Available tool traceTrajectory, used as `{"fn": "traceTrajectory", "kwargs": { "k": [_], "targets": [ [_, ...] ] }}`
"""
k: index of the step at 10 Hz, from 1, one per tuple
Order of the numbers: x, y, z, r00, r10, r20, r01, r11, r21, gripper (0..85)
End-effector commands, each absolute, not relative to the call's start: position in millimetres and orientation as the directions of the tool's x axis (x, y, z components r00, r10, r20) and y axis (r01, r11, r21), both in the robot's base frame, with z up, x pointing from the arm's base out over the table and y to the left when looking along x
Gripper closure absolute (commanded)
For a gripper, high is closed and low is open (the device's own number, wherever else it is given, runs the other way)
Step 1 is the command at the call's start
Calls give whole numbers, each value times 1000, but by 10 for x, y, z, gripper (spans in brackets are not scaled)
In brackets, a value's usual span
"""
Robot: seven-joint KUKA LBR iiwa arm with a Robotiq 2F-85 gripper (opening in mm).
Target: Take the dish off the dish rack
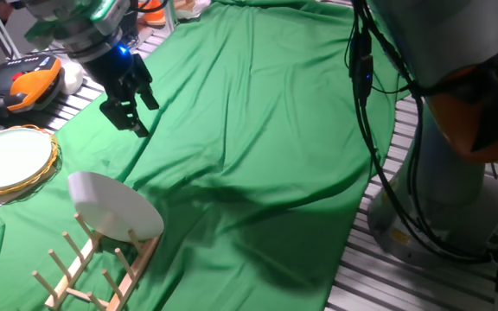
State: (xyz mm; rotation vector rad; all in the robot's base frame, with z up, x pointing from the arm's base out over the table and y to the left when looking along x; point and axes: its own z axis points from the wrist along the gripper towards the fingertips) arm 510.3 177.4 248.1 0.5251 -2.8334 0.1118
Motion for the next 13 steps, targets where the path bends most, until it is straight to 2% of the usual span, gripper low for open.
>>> {"fn": "traceTrajectory", "kwargs": {
  "k": [1, 6, 10, 13],
  "targets": [
    [5087, 1795, 2472, -902, -341, 264, -360, 933, -25, 170],
    [4949, 1926, 2396, -937, -230, 264, -235, 972, 10, 170],
    [4950, 1924, 2395, -962, -127, 240, -143, 988, -52, 170],
    [4950, 1924, 2395, -972, -6, 237, -15, 999, -40, 170]
  ]
}}
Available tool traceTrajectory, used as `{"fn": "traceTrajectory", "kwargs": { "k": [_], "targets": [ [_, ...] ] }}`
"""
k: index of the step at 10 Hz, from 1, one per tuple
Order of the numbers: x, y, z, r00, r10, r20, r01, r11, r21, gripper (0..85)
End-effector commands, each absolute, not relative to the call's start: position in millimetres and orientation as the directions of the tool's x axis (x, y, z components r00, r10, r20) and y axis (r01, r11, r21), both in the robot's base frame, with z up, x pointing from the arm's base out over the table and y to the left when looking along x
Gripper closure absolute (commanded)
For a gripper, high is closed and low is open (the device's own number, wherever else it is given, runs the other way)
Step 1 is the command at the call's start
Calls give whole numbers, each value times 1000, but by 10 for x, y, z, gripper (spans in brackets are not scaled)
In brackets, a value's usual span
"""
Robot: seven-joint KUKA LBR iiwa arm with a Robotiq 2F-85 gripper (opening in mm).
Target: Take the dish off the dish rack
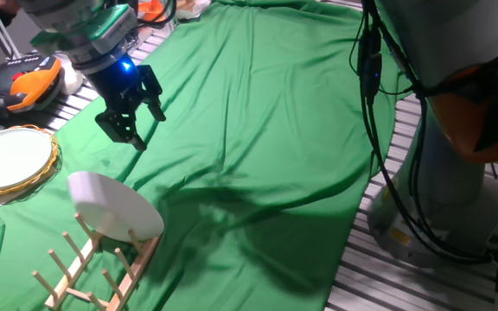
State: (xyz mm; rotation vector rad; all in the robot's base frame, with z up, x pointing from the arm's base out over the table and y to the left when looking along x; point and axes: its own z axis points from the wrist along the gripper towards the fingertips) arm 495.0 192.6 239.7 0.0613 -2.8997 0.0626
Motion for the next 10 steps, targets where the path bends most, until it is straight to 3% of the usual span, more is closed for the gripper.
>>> {"fn": "traceTrajectory", "kwargs": {
  "k": [1, 5, 6, 10],
  "targets": [
    [4950, 1924, 2395, -970, -2, 244, -9, 1000, -29, 170],
    [4950, 1924, 2395, -969, 0, 247, -11, 999, -42, 170],
    [4950, 1924, 2395, -970, -7, 241, -17, 999, -38, 340],
    [4950, 1924, 2395, -970, 9, 242, 4, 1000, -22, 340]
  ]
}}
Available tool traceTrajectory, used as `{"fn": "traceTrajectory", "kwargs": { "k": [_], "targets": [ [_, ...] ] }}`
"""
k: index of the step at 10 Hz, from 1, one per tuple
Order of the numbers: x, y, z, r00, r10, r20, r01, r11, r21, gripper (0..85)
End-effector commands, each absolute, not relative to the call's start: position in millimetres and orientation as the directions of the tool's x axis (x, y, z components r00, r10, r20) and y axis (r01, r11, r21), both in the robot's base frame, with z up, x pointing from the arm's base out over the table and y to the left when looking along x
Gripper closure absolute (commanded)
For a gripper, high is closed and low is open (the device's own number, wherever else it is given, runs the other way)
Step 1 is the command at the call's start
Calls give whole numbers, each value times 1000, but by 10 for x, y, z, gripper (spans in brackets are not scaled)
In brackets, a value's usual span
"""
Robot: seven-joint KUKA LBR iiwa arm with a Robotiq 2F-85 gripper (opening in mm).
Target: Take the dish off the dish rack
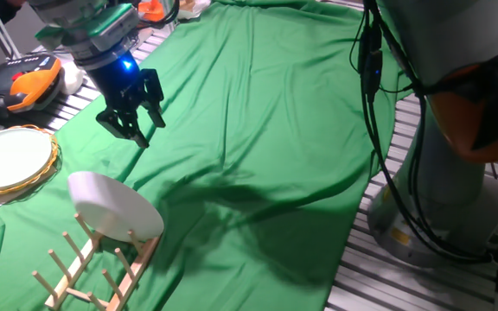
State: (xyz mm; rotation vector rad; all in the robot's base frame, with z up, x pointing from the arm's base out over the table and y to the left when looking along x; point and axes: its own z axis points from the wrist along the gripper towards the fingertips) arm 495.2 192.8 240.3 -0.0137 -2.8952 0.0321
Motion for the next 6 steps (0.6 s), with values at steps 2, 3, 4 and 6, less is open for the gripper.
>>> {"fn": "traceTrajectory", "kwargs": {
  "k": [2, 3, 4, 6],
  "targets": [
    [4976, 2142, 2514, -966, 58, 251, 48, 998, -42, 170],
    [4984, 2250, 2556, -965, 83, 250, 72, 996, -52, 170],
    [4991, 2329, 2581, -964, 100, 247, 87, 994, -61, 170],
    [5015, 2452, 2599, -962, 125, 242, 115, 992, -56, 170]
  ]
}}
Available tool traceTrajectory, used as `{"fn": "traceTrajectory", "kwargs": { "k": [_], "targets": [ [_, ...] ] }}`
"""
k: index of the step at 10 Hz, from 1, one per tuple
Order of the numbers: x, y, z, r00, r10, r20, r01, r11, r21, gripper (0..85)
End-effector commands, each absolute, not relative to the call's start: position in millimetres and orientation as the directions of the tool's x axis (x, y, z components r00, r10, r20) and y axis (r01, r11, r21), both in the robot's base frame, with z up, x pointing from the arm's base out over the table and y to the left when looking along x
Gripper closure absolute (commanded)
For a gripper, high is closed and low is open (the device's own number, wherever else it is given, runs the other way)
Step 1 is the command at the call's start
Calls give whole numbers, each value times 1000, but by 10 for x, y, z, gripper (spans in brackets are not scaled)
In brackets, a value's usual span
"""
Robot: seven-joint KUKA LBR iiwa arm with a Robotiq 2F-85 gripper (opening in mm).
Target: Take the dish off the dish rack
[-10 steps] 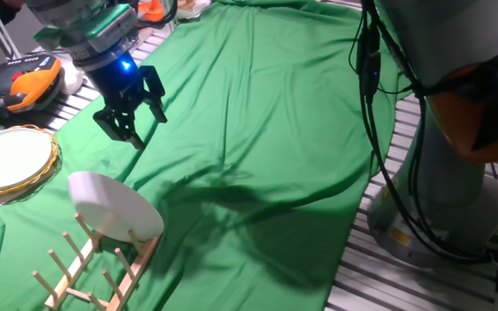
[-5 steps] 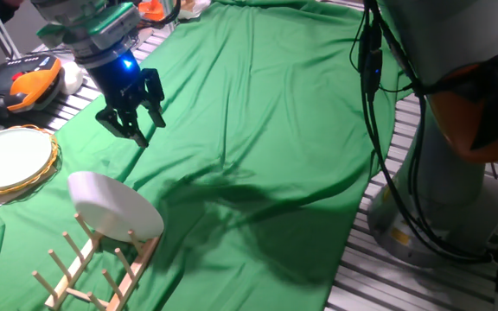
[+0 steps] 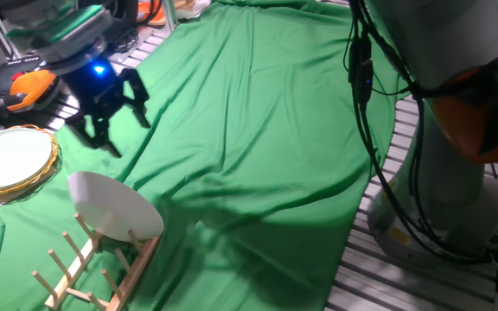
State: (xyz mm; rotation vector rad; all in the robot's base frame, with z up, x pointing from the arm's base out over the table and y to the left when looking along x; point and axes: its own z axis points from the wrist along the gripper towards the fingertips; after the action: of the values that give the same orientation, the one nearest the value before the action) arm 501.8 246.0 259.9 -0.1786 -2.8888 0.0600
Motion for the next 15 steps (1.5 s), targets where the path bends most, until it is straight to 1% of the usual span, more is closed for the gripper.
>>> {"fn": "traceTrajectory", "kwargs": {
  "k": [1, 4, 11, 12, 13, 15],
  "targets": [
    [5032, 2513, 2596, -962, 132, 239, 123, 991, -56, 170],
    [5062, 2630, 2472, -963, 140, 229, 138, 990, -27, 170],
    [4964, 2890, 2163, -967, 168, 192, 178, 983, 34, 170],
    [4962, 2908, 2126, -970, 161, 184, 174, 983, 55, 170],
    [4966, 2920, 2093, -976, 134, 171, 149, 986, 74, 340],
    [4985, 2927, 2046, -989, 32, 146, 46, 994, 99, 340]
  ]
}}
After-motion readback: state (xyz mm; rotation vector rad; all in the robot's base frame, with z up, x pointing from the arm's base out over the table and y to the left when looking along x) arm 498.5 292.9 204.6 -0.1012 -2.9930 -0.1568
